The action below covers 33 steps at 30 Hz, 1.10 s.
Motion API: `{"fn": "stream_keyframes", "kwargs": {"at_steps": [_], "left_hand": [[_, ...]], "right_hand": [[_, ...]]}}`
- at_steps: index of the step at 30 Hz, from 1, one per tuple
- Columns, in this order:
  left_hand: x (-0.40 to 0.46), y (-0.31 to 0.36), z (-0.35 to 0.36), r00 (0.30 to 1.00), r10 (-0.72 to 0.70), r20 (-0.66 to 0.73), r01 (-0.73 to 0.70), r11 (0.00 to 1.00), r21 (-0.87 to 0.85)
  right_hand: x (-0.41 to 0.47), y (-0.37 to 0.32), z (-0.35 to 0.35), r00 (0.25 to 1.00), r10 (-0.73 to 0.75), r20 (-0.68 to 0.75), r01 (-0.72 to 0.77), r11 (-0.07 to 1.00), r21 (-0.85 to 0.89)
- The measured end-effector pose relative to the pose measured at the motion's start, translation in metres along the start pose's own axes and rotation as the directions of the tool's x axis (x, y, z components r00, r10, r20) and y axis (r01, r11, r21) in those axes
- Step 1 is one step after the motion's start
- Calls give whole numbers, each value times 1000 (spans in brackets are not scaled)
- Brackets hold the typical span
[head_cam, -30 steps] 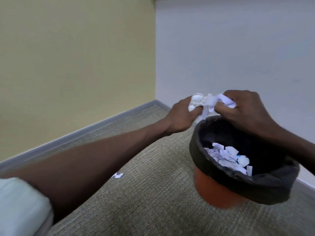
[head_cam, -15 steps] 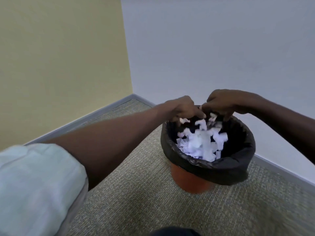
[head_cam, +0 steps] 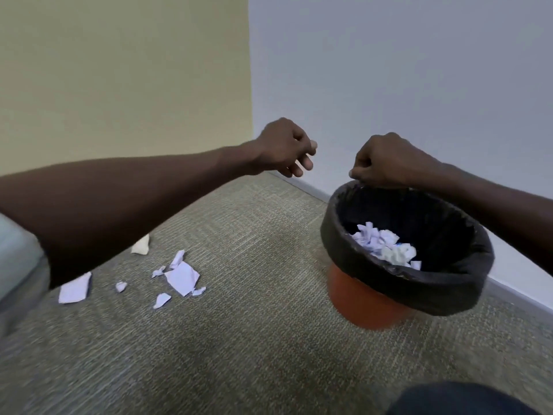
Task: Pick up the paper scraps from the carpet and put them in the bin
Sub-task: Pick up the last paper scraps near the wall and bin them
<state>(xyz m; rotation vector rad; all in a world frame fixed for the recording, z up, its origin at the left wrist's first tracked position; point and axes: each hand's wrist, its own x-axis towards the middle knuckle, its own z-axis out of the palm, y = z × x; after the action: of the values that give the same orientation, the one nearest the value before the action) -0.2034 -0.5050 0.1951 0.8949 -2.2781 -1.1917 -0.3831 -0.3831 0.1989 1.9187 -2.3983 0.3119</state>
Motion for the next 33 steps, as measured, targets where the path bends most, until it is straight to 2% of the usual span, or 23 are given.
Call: {"fn": "stream_keyframes", "kwargs": {"at_steps": [6,10,15,18,20,24,26,30,31,33], "left_hand": [[-37,-76,-80,996,-55,-68,57,998,22],[-69,-148,-124,983,-120,-138,119,993,-14],[-133,-256,-173,907,-295,-302,264,955,-138],[-179,-326,-201,806,-391,-445,363,920,-151],[-210,-371,-218,715,-415,-563,454,888,-77],[-267,-448,-233,543,-477,-691,642,766,-24],[-290,-478,-226,434,-548,-715,745,665,-58],[-315,-520,-198,154,-707,-691,881,415,-228],[-316,-528,-194,103,-732,-673,885,377,-274],[-317,-544,-189,49,-758,-651,872,350,-341]], "right_hand": [[27,-89,22,984,-76,163,77,997,2],[51,-161,50,958,-162,235,179,983,-50],[73,-245,98,888,-251,386,311,945,-99],[83,-280,135,841,-247,481,356,923,-148],[86,-298,162,817,-251,520,395,899,-187],[88,-317,217,791,-253,557,426,882,-204],[82,-320,244,774,-231,590,415,888,-196],[66,-323,307,706,-193,682,429,882,-195],[61,-323,319,686,-172,707,428,881,-201],[52,-318,339,650,-144,746,425,883,-199]]}}
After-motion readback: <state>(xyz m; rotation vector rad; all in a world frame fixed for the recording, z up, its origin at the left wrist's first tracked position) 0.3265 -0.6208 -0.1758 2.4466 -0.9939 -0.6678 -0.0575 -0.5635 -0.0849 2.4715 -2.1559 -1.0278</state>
